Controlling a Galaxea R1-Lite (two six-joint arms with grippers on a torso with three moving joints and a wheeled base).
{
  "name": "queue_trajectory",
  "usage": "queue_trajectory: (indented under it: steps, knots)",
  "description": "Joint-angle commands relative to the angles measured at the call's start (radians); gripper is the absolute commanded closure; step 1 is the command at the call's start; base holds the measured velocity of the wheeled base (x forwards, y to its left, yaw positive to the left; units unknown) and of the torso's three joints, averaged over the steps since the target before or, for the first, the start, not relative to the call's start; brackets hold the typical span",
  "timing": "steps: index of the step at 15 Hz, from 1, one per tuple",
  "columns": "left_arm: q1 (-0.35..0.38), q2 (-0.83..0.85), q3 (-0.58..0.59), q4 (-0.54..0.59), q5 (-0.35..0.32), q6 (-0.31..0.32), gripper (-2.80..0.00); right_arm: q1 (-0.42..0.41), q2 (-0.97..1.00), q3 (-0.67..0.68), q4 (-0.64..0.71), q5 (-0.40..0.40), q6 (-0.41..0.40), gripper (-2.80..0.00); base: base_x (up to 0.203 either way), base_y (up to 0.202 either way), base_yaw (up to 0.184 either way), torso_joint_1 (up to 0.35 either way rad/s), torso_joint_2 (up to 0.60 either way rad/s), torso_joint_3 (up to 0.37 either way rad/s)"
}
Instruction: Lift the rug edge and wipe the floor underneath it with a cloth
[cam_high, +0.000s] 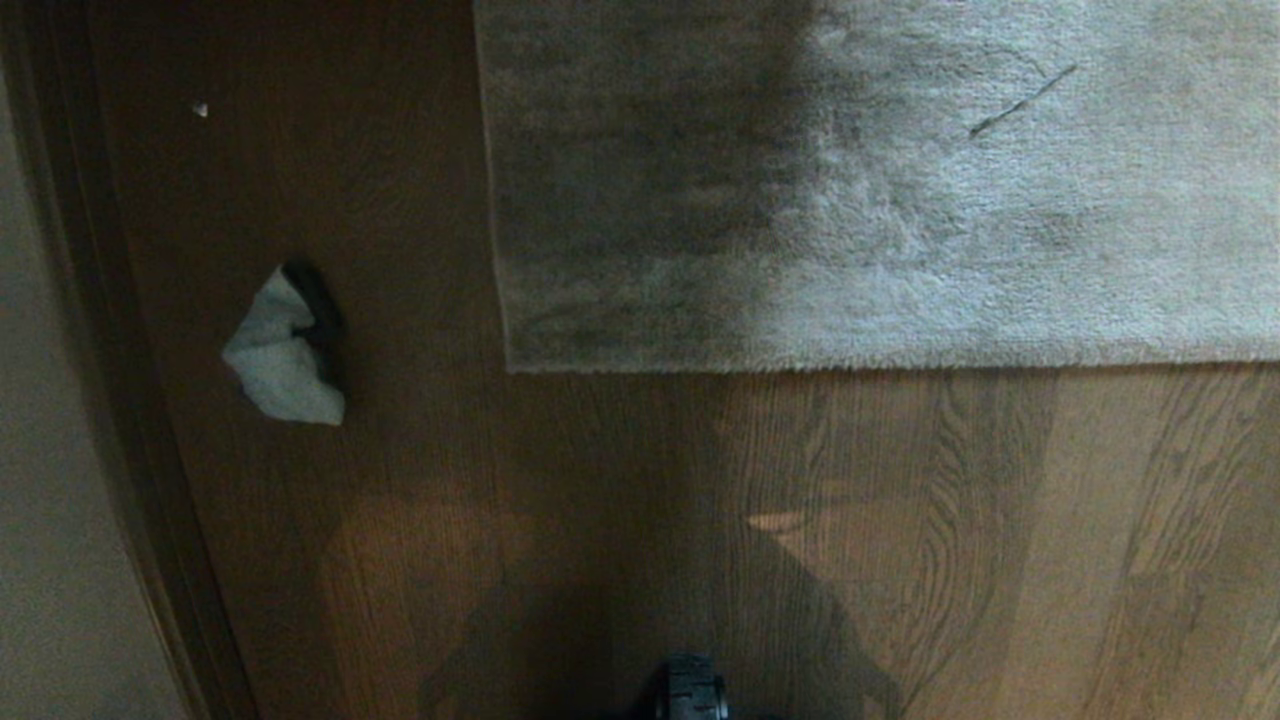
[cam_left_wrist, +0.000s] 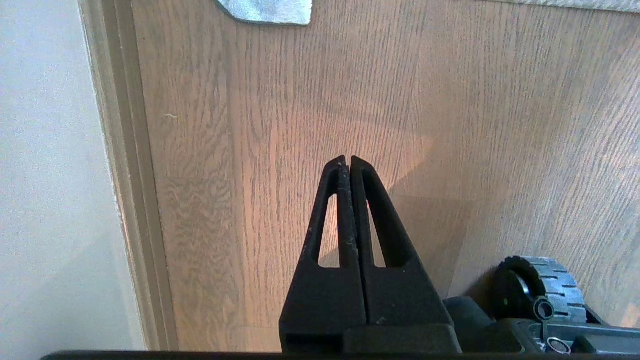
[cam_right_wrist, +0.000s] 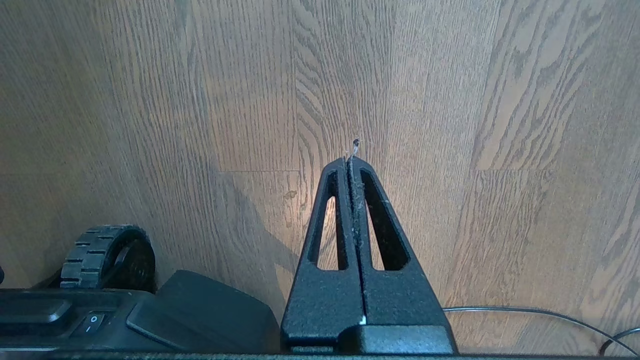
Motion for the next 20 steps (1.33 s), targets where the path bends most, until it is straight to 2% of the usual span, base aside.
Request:
queue_trajectory:
  steps: [1,20]
  knots:
    - [0.000,0.000,0.000,-0.001,0.001,0.000,0.00,0.000,0.001,0.000,0.000,0.000,-0.001,0.00,0.000,0.000,0.000,0.000,0.00,0.000]
    - [0.000,0.000,0.001,-0.001,-0.001,-0.002,0.00,0.000,0.001,0.000,0.000,0.000,-0.001,0.00,0.000,0.000,0.000,0.000,0.00,0.000]
